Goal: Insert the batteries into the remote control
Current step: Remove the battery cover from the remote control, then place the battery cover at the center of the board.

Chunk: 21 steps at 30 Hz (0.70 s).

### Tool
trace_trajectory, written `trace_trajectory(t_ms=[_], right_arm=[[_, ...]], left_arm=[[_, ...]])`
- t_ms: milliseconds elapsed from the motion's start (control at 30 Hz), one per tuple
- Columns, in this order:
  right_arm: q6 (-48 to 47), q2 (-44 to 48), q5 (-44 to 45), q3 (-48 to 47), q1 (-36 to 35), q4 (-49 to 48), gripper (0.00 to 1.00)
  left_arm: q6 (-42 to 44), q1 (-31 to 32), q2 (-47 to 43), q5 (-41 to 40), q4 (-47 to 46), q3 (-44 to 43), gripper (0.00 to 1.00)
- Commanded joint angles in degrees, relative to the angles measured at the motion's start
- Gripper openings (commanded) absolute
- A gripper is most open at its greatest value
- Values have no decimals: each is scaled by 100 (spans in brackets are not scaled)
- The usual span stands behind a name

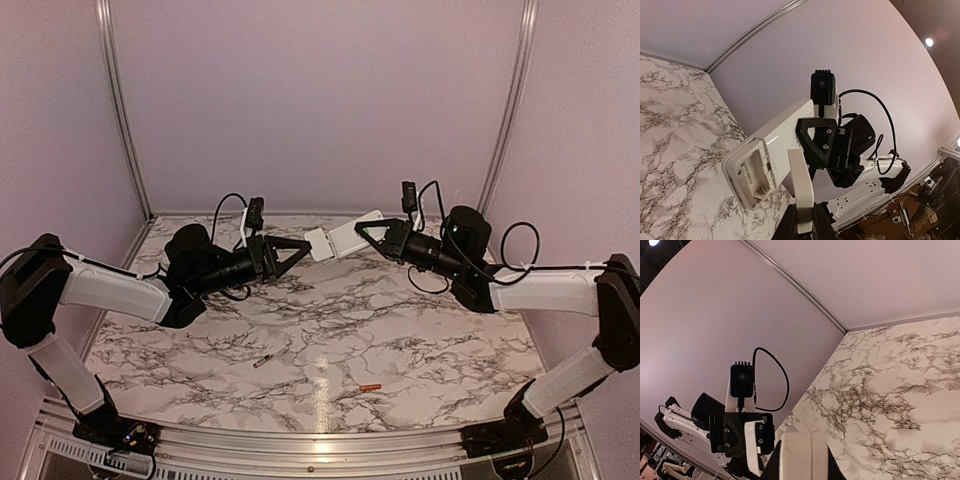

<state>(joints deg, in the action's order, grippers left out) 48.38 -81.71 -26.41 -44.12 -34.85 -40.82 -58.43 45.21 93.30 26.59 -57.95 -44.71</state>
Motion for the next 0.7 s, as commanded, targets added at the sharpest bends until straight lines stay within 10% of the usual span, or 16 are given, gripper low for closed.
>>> trace_trajectory(t_ms=[0,667], right_arm=[[113,-92,-9,31,176,-51,0],[-746,838,-543,424,1024,1164,0]], left_arm=[[-153,-21,-6,170,-768,57,0],[744,-469,370,129,2235,279,0]])
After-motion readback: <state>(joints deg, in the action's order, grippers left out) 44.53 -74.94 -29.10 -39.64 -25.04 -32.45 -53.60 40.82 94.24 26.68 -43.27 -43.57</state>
